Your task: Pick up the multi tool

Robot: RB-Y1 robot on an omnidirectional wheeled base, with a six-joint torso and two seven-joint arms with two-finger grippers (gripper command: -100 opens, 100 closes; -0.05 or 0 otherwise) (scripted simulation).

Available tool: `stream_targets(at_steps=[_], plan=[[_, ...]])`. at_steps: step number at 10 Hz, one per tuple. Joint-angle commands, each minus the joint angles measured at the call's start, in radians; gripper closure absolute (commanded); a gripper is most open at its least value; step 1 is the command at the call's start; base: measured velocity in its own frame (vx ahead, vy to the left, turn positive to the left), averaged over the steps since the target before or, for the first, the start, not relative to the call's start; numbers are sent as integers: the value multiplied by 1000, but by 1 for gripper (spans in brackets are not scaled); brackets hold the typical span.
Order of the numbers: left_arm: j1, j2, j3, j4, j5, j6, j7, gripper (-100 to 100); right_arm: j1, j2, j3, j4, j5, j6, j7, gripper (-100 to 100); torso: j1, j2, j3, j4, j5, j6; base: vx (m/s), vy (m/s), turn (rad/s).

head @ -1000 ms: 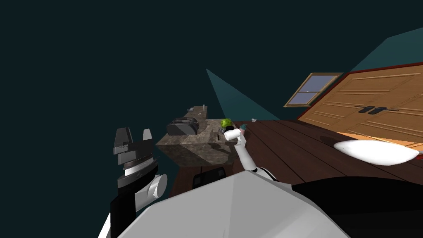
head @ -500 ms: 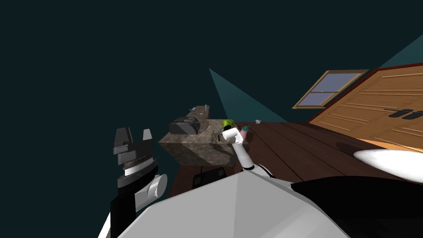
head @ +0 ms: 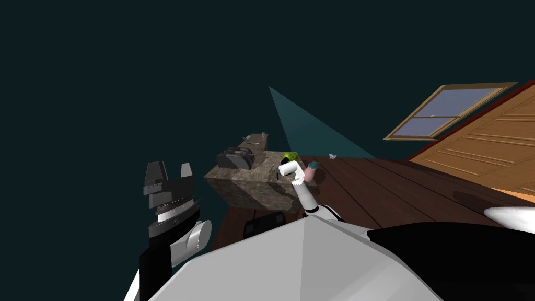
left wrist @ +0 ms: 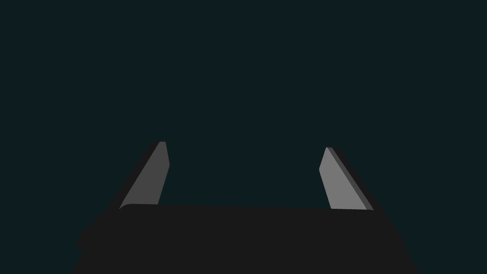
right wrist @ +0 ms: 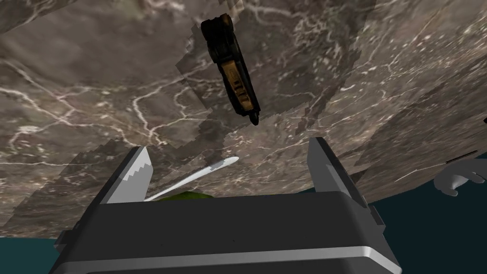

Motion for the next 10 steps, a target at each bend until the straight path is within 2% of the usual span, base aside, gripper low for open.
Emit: stream_targets(at_steps=[1,2,4,5,8,9,10], plan=[[0,0,0,0,0,0,0,0,-22,6,12,29,0,50,24,-100,0,0,0,0,0,0,1,-59,133],[0,0,0,0,0,0,0,0,-22,6,12,29,0,61,24,-100,0,0,0,0,0,-1,4,-47,74],[0,0,0,0,0,0,0,0,-50,19,31,62,2,127,59,-100,1,0,0,0,0,0,11,-57,161],[0,0,0,0,0,0,0,0,-50,19,31,62,2,140,59,-100,0,0,0,0,0,0,13,-52,64],[0,0,0,0,0,0,0,0,-77,40,50,95,4,216,93,-100,1,1,1,0,0,0,-13,-41,107],[0,0,0,0,0,0,0,0,-82,46,53,101,4,229,99,-100,2,2,1,0,0,0,-18,-24,68],[0,0,0,0,0,0,0,0,-80,42,50,97,4,218,94,-100,2,2,1,0,0,0,-7,-9,13]])
